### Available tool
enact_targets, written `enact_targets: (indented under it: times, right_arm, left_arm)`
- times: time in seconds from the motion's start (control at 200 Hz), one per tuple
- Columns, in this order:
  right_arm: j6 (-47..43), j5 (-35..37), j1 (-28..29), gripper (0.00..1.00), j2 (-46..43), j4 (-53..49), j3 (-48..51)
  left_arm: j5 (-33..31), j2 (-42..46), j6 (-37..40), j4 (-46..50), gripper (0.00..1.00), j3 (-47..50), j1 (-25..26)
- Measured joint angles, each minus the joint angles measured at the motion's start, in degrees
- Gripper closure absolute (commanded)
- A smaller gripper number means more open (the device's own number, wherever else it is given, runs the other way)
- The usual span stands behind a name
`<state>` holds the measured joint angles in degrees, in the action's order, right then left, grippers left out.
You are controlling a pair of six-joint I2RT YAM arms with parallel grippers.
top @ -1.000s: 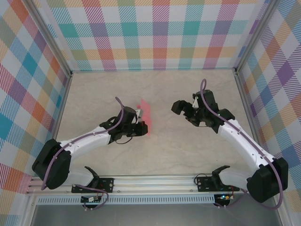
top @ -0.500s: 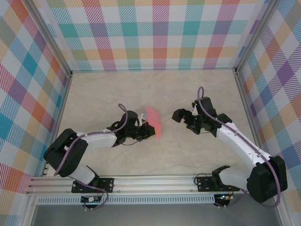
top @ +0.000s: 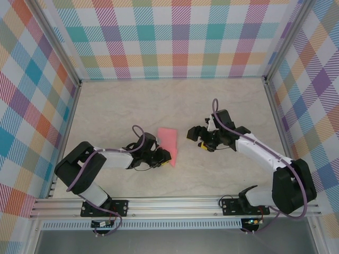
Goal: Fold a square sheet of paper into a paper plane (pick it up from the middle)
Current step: Turn over the paper at the center of the table.
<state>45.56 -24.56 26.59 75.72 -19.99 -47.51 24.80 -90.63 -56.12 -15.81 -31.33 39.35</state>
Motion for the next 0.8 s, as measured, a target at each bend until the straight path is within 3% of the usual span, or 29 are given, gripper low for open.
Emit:
enact_targets:
  times: [0.17,0.315,0.47,0.805]
  right_arm:
    - [0.2,-1.9,2.1,0.45,4.2,2.8,0.0]
    - [0.5,-2.2,4.9,0.55,8.4,4.4,-0.2]
    - [0.4,-2.6,7.8,0.65,12.0,5.3,-2.2]
    - [0.0,-3.7,13.8,0.73,20.3,6.7,-10.5]
  left_arm:
    - [-3.3,3.4,1.0,4.8,0.59,0.2,0.0]
    - [-6.9,8.3,2.6,10.6,0.53,0.2,0.0]
    - [-10.8,13.7,4.7,17.1,0.56,0.1,0.0]
    - [-20.2,20.5,7.8,31.1,0.63,-2.8,-1.6]
